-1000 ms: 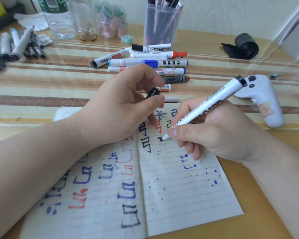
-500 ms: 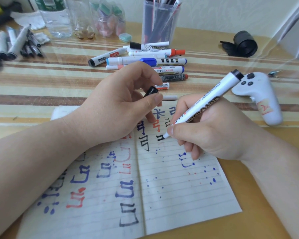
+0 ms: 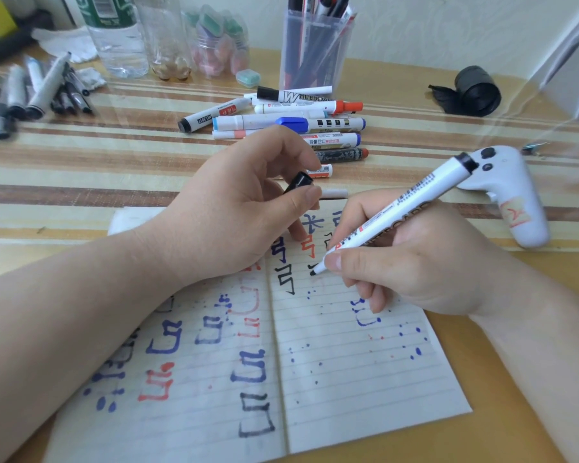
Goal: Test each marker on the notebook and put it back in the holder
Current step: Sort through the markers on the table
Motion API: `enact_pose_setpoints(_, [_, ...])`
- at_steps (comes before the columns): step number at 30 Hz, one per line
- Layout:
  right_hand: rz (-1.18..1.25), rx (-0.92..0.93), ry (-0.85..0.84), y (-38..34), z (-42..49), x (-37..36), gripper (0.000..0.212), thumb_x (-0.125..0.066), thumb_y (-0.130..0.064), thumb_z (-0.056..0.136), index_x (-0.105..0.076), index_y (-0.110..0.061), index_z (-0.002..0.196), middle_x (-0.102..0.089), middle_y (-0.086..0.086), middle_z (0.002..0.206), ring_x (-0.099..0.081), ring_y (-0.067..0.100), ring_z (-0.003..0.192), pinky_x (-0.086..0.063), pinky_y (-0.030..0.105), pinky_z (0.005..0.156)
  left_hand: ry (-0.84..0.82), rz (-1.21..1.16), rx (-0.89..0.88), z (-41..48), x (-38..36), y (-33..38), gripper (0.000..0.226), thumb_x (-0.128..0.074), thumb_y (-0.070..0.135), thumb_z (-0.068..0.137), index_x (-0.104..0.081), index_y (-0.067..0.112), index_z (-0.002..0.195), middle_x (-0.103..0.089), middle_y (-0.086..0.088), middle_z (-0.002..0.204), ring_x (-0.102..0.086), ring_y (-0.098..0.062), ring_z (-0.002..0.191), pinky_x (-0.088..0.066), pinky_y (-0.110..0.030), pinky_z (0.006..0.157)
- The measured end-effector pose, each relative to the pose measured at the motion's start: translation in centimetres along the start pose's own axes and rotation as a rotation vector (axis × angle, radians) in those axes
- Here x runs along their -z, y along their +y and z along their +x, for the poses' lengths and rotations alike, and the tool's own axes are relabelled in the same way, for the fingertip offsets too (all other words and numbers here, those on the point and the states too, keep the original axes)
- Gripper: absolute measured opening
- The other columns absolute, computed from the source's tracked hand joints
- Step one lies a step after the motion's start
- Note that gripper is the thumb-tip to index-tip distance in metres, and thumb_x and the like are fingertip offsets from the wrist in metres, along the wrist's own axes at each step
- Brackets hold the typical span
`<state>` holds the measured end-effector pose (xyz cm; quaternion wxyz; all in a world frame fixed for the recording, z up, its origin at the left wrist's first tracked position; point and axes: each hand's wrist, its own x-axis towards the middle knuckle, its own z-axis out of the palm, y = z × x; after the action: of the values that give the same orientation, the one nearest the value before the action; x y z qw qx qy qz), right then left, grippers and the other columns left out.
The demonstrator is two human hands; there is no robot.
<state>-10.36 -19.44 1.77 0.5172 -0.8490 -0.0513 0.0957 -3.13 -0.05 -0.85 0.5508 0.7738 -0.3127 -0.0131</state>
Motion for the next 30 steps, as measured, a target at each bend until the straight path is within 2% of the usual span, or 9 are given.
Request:
enact_pose_setpoints(3, [-0.029, -0.004, 0.012, -0.1, 0.0, -0.1, 0.012, -0.077, -0.022, 0.076, -0.068, -0.013, 0.076, -0.065, 0.009, 0.059, -0.062, 0.026, 0.046, -0.053, 0.037, 0.046, -0.003, 0.002, 0.0, 0.0, 0.0, -0.2, 0.016, -0.068, 0.019, 0.095, -0.058, 0.026, 0.104, -0.07, -0.003, 0.095, -0.076, -0.02, 0.066, -0.051, -0.031, 0.061])
enact_pose_setpoints(7, [-0.041, -0.023, -0.001, -0.5, -0.2, 0.0, 0.015, -0.078, -0.006, 0.084, -0.068, -0.011, 0.074, -0.064, 0.006, 0.056, -0.06, 0.021, 0.046, -0.051, 0.033, 0.046, -0.004, 0.0, -0.008, 0.1, 0.0, -0.2, 0.015, -0.067, 0.022, 0.093, -0.057, 0.026, 0.104, -0.071, 0.0, 0.093, -0.076, -0.02, 0.066, -0.051, -0.031, 0.061])
enact_pose_setpoints(11, [-0.018, -0.036, -0.007, -0.9, -0.4, -0.2, 0.016, -0.082, -0.016, 0.077, -0.068, -0.01, 0.074, -0.063, 0.004, 0.056, -0.059, 0.016, 0.047, -0.05, 0.029, 0.044, -0.002, 0.004, -0.021, 0.1, 0.0, -0.3, 0.015, -0.067, 0.019, 0.094, -0.058, 0.024, 0.105, -0.071, 0.001, 0.092, -0.076, -0.02, 0.066, -0.051, -0.029, 0.061])
enact_pose_setpoints(14, [-0.034, -0.063, 0.011, -1.1, -0.4, -0.3, 0.017, -0.083, -0.016, 0.077, -0.068, -0.009, 0.073, -0.064, 0.005, 0.055, -0.059, 0.015, 0.045, -0.049, 0.026, 0.043, 0.0, 0.0, -0.022, 0.0, 0.0, -0.2, 0.016, -0.068, 0.015, 0.096, -0.058, 0.024, 0.104, -0.072, 0.0, 0.091, -0.076, -0.02, 0.066, -0.051, -0.027, 0.06])
enact_pose_setpoints(18, [-0.1, -0.16, 0.027, -1.6, -0.2, -0.6, 0.008, -0.074, -0.022, 0.073, -0.072, -0.015, 0.071, -0.066, 0.003, 0.053, -0.058, 0.005, 0.039, -0.044, 0.016, 0.038, 0.009, 0.003, -0.021, 0.0, -0.1, -0.2, 0.015, -0.068, 0.019, 0.094, -0.058, 0.024, 0.104, -0.072, 0.002, 0.09, -0.076, -0.02, 0.066, -0.055, -0.037, 0.057])
enact_pose_setpoints(22, [-0.133, -0.168, 0.065, -1.9, -0.3, -0.6, 0.025, -0.074, -0.017, 0.077, -0.068, -0.018, 0.053, -0.062, -0.001, 0.045, -0.055, 0.003, 0.034, -0.04, 0.013, 0.034, 0.014, 0.007, -0.021, 0.0, 0.0, -0.2, 0.015, -0.068, 0.017, 0.095, -0.058, 0.022, 0.105, -0.072, 0.004, 0.089, -0.076, -0.019, 0.065, -0.057, -0.041, 0.057])
enact_pose_setpoints(26, [-0.147, -0.163, 0.061, -2.0, -0.1, -0.8, 0.021, -0.074, -0.016, 0.081, -0.07, -0.028, 0.064, -0.062, -0.002, 0.044, -0.056, 0.004, 0.034, -0.04, 0.013, 0.035, 0.018, 0.012, -0.018, 0.0, 0.0, 0.0, 0.015, -0.067, 0.02, 0.093, -0.058, 0.024, 0.103, -0.072, 0.005, 0.089, -0.076, -0.019, 0.066, -0.058, -0.049, 0.055])
enact_pose_setpoints(28, [-0.15, -0.15, 0.065, -2.0, -0.2, -0.7, 0.021, -0.074, -0.015, 0.081, -0.07, -0.027, 0.064, -0.063, -0.002, 0.045, -0.056, 0.005, 0.035, -0.041, 0.014, 0.035, 0.018, 0.011, -0.016, 0.0, -0.1, -0.1, 0.014, -0.067, 0.022, 0.093, -0.058, 0.025, 0.103, -0.073, 0.005, 0.088, -0.076, -0.02, 0.065, -0.057, -0.053, 0.053])
enact_pose_setpoints(30, [-0.145, -0.142, 0.066, -2.1, -0.2, -0.7, 0.019, -0.074, -0.015, 0.08, -0.069, -0.024, 0.065, -0.064, -0.002, 0.046, -0.057, 0.004, 0.035, -0.042, 0.014, 0.035, 0.019, 0.012, -0.015, 0.0, -0.1, -0.1, 0.014, -0.067, 0.022, 0.092, -0.058, 0.025, 0.103, -0.073, 0.006, 0.088, -0.076, -0.019, 0.065, -0.058, -0.05, 0.055])
